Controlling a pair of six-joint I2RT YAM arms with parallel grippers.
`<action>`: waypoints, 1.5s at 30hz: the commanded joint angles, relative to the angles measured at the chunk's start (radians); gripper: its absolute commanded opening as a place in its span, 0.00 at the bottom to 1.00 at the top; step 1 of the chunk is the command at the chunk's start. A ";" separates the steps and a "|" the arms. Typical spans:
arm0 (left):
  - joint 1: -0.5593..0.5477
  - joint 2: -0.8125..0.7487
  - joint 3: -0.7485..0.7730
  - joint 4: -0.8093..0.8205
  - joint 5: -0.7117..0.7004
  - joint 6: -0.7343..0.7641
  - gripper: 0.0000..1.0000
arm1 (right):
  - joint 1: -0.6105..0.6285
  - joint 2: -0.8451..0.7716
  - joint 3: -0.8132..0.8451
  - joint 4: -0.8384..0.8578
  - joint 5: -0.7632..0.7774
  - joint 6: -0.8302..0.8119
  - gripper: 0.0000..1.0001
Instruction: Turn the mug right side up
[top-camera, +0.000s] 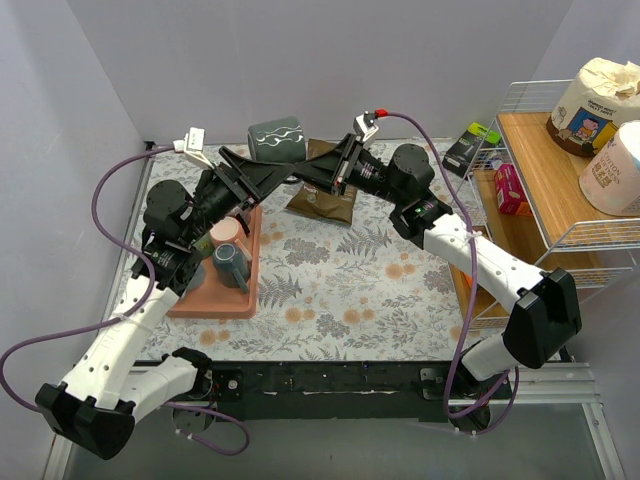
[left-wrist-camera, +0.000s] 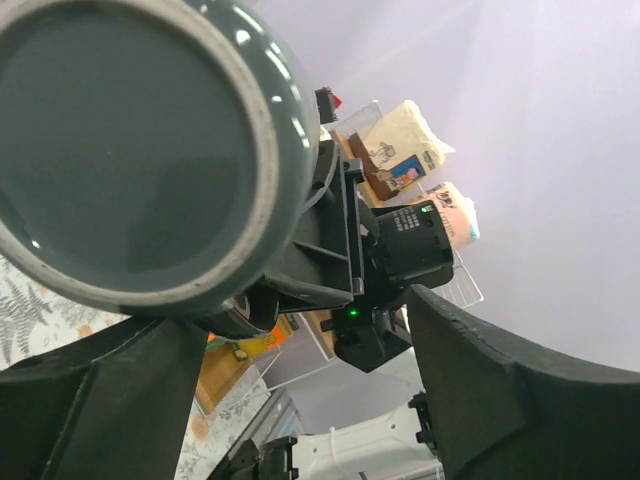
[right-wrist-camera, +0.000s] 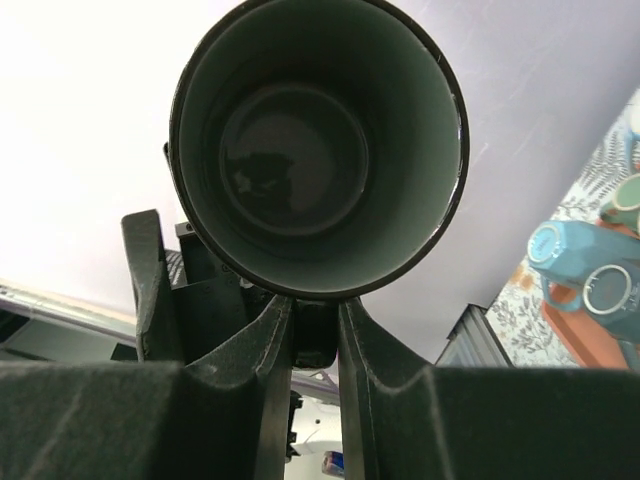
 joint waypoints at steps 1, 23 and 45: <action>0.000 -0.052 -0.023 -0.097 -0.080 0.071 0.82 | 0.001 -0.076 0.008 0.003 0.048 -0.077 0.01; -0.002 -0.053 0.149 -0.654 -0.382 0.264 0.98 | -0.097 -0.241 0.100 -0.898 0.591 -0.781 0.01; 0.000 -0.001 0.100 -0.722 -0.415 0.232 0.98 | -0.107 -0.201 -0.346 -0.617 1.197 -1.001 0.01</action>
